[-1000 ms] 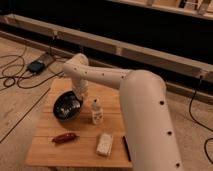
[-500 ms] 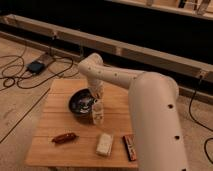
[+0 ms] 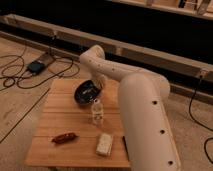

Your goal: Drag the ceramic bowl in a circle

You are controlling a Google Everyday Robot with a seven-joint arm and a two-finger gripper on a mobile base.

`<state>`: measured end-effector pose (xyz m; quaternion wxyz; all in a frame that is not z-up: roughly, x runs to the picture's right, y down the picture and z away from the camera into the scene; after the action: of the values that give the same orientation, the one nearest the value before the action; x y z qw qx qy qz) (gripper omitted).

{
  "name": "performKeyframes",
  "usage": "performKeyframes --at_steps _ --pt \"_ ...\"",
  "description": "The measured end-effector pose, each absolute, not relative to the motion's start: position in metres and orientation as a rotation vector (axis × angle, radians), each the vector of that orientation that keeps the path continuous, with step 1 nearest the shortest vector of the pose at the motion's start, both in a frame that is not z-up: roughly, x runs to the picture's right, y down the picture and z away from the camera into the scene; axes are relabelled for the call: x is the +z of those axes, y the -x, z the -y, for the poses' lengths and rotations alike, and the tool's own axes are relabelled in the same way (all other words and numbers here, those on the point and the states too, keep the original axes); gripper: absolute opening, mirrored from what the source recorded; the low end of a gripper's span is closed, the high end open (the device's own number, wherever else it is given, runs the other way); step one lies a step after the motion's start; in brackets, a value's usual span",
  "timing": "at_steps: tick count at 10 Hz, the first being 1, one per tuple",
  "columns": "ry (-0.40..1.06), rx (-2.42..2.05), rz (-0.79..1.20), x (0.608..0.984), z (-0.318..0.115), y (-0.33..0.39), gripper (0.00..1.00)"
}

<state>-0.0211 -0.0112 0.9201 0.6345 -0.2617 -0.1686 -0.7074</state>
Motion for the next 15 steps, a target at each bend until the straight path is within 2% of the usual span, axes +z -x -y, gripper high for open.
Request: performKeyframes --at_steps 4,7,11,15 --pt "0.52 -1.682 0.397 0.934 0.039 0.087 0.0" --pt "0.453 -1.755 0.461 0.931 0.037 0.144 0.0" --pt "0.396 -1.825 0.6 0.899 -0.003 0.18 0.0" --pt "0.46 -1.821 0.714 0.861 -0.064 0.146 0.0"
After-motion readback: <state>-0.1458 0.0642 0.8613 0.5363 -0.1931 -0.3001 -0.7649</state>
